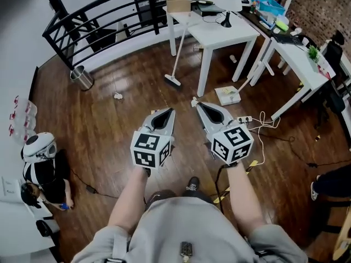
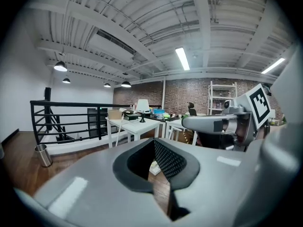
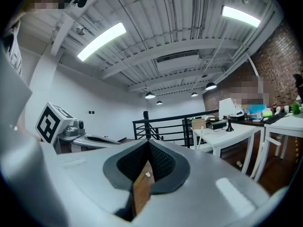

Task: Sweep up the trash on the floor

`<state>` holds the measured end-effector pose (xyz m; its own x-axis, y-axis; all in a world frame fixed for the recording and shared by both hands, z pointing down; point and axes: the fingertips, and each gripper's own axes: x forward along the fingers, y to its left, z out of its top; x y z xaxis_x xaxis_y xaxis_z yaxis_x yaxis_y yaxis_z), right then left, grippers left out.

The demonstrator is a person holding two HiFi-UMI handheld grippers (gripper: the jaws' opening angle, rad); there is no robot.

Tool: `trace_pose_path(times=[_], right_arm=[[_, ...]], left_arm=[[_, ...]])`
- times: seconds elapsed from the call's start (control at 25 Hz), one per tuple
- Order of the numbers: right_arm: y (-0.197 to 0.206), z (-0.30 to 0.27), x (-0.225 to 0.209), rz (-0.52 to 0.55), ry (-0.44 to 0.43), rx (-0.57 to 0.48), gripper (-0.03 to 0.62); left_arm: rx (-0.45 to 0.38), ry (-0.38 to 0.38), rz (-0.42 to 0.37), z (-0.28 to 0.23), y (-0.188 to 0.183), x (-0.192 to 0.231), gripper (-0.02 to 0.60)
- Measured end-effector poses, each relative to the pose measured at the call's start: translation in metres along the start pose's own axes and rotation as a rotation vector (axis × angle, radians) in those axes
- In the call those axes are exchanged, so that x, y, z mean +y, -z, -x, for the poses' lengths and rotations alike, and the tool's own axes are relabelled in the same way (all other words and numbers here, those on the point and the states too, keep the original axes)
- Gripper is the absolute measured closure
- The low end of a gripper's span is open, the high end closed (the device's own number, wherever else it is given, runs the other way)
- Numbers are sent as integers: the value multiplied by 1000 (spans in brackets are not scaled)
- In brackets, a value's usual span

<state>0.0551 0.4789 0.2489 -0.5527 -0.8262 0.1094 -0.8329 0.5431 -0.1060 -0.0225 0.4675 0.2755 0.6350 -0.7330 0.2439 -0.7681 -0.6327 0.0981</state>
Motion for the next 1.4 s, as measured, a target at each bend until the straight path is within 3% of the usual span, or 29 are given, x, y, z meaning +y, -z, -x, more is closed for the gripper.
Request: trace_pose_path(times=[0.24, 0.44, 0.8, 1.12, 1.4], right_arm=[[-11, -50, -21, 19, -59, -1, 594], [-12, -108, -46, 31, -44, 23, 594], [-41, -232, -105, 90, 36, 70, 594], [-47, -288, -165, 77, 94, 88, 594], [-43, -338, -236, 55, 36, 88, 594]], left_arm=[[9, -47, 23, -31, -8, 33, 574], [-4, -52, 40, -67, -15, 82, 574], [-38, 46, 75, -164, -47, 181, 574], [-4, 100, 82, -239, -57, 222, 574], [16, 55, 95, -313, -59, 241, 574]])
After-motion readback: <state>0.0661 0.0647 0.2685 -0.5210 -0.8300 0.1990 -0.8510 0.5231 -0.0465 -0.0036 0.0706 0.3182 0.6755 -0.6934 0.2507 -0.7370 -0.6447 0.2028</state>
